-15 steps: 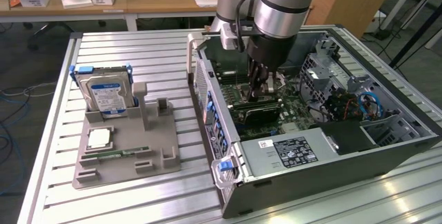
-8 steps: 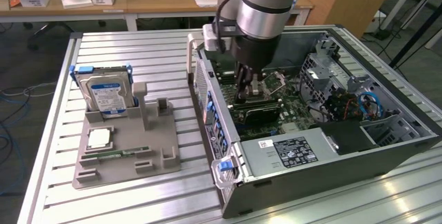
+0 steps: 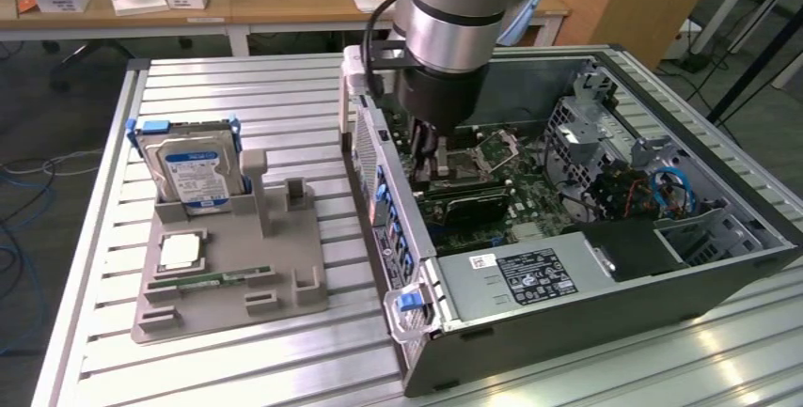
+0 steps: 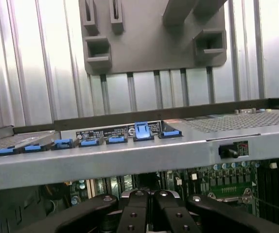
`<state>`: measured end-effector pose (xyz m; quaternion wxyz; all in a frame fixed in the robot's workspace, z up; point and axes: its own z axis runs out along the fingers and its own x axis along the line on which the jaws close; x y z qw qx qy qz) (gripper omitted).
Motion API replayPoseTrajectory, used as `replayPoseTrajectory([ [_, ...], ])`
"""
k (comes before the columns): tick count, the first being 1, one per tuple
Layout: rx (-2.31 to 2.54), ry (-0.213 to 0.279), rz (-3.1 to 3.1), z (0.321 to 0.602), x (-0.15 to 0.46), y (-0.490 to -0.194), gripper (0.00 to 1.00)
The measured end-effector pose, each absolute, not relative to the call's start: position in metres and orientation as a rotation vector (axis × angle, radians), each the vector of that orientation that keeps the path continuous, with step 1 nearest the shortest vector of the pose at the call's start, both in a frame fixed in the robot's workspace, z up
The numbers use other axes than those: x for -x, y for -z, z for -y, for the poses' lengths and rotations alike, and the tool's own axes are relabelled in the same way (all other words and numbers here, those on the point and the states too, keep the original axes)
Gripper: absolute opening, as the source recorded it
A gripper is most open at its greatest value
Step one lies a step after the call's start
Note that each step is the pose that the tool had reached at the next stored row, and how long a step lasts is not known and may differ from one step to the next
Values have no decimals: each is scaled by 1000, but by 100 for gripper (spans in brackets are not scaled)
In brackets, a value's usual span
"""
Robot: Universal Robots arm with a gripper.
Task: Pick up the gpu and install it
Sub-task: 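Press down on the gpu until it lock into place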
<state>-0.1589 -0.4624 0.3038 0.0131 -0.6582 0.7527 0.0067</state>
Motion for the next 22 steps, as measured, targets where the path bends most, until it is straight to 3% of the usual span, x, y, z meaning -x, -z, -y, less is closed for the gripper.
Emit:
replayPoseTrajectory([
  [22, 2048, -19, -2342, 462, 165, -299, 11],
])
